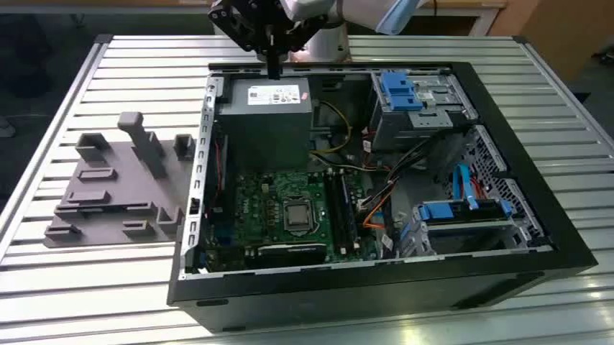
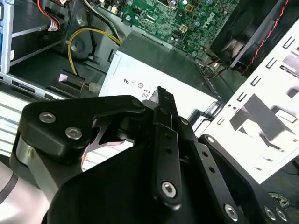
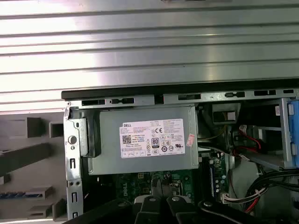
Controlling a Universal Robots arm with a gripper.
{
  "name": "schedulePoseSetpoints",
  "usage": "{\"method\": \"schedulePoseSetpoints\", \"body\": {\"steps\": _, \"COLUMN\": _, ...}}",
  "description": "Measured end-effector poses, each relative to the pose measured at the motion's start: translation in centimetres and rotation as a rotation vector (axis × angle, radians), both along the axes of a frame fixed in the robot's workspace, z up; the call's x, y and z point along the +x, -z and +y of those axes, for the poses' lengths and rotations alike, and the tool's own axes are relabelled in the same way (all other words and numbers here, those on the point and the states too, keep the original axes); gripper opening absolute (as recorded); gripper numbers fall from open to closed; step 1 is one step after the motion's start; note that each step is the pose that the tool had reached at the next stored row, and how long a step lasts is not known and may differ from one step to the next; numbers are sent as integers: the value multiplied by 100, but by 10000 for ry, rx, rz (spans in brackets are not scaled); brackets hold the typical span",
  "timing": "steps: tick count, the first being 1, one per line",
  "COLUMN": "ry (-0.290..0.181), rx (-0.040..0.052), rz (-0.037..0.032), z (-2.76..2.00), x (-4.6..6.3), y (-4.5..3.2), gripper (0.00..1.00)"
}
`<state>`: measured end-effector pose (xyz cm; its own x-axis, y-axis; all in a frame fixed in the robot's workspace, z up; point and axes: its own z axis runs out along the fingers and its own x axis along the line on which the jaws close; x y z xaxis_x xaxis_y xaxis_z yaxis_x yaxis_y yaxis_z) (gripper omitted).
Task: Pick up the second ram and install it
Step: 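Reach for the second ram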
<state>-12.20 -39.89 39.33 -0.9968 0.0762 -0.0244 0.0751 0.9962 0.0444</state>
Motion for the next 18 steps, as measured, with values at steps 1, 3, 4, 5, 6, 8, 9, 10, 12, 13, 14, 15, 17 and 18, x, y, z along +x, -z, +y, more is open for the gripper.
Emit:
{"method": "schedulePoseSetpoints", "body": {"steps": 1, "ry": 0, "rx": 0, "rz": 0, "z": 0, "x": 0, "y": 0, "gripper": 11}}
{"method": "schedulePoseSetpoints", "body": {"steps": 3, "ry": 0, "rx": 0, "rz": 1, "z": 0, "x": -121, "y": 15, "gripper": 11}}
{"method": "schedulePoseSetpoints", "body": {"steps": 4, "ry": 0, "rx": 0, "rz": 0, "z": 0, "x": -122, "y": 15, "gripper": 11}}
{"method": "schedulePoseSetpoints", "body": {"steps": 5, "ry": 0, "rx": 0, "rz": 1, "z": 0, "x": -124, "y": 15, "gripper": 11}}
{"method": "schedulePoseSetpoints", "body": {"steps": 6, "ry": 2, "rx": 0, "rz": 1, "z": 0, "x": -129, "y": 15, "gripper": 11}}
{"method": "schedulePoseSetpoints", "body": {"steps": 8, "ry": 0, "rx": 0, "rz": 1, "z": 0, "x": -139, "y": 16, "gripper": 11}}
{"method": "schedulePoseSetpoints", "body": {"steps": 9, "ry": 0, "rx": 0, "rz": 1, "z": 0, "x": -144, "y": 16, "gripper": 11}}
{"method": "schedulePoseSetpoints", "body": {"steps": 10, "ry": 0, "rx": 0, "rz": 0, "z": 0, "x": -150, "y": 16, "gripper": 11}}
{"method": "schedulePoseSetpoints", "body": {"steps": 12, "ry": 0, "rx": 0, "rz": 1, "z": 0, "x": -162, "y": 16, "gripper": 11}}
{"method": "schedulePoseSetpoints", "body": {"steps": 13, "ry": 0, "rx": 0, "rz": 1, "z": 0, "x": -169, "y": 16, "gripper": 11}}
{"method": "schedulePoseSetpoints", "body": {"steps": 14, "ry": 0, "rx": 0, "rz": 1, "z": 0, "x": -176, "y": 16, "gripper": 11}}
{"method": "schedulePoseSetpoints", "body": {"steps": 15, "ry": 0, "rx": 0, "rz": 1, "z": 0, "x": -183, "y": 16, "gripper": 11}}
{"method": "schedulePoseSetpoints", "body": {"steps": 17, "ry": 0, "rx": -1, "rz": 1, "z": 0, "x": -196, "y": 16, "gripper": 11}}
{"method": "schedulePoseSetpoints", "body": {"steps": 18, "ry": 0, "rx": 0, "rz": 1, "z": 0, "x": -202, "y": 17, "gripper": 11}}
